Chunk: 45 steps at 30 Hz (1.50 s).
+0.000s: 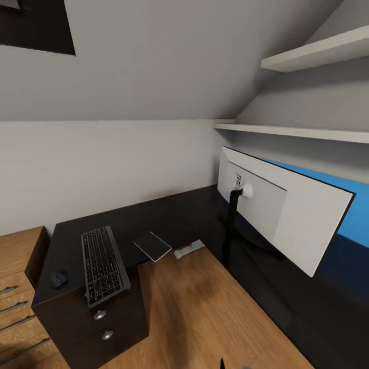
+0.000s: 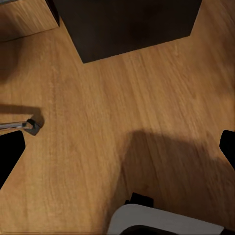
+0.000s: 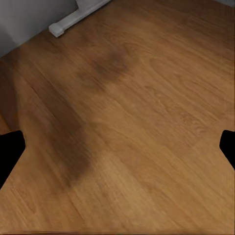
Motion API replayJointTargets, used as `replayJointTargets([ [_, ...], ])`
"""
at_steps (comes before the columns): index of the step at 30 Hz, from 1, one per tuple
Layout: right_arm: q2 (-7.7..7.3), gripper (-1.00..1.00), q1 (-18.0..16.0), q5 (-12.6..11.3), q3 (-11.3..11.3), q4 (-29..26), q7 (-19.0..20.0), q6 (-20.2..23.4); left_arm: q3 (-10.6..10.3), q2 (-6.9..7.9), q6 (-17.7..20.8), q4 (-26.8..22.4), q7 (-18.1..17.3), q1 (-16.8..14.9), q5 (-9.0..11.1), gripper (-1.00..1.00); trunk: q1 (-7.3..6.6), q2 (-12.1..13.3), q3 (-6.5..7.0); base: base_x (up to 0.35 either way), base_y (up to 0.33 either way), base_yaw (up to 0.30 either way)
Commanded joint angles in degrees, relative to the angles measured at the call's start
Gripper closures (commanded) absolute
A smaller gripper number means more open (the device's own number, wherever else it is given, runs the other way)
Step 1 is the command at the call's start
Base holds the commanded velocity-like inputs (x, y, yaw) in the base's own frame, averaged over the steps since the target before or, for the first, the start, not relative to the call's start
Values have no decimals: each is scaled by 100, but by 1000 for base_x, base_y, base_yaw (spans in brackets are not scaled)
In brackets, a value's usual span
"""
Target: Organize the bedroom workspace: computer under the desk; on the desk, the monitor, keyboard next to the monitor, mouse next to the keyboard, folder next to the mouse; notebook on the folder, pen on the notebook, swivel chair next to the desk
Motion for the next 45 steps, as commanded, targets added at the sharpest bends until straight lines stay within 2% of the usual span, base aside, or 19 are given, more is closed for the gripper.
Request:
replayJointTargets([
  [1,-8,-100,0,-30,51,13,38,-20,-48,9,-10,-7,43,1,42,-100,-22,38,14,0,0,0],
  [5,-48,-100,17,-19,50,12,205,-14,-46,9,-6,0,44,1,42,-100,-110,199,86,0,0,0],
  [26,-19,-100,19,-8,78,12,217,-4,-43,0,-10,0,57,1,42,-100,-571,1041,463,0,0,0],
  [33,-13,-100,19,-8,82,12,217,-4,-44,6,-25,2,39,1,42,-100,-571,1041,462,0,0,74],
  [45,-1,-100,19,49,92,12,206,13,-48,21,-43,227,19,1,34,-100,-571,1041,429,0,0,245],
])
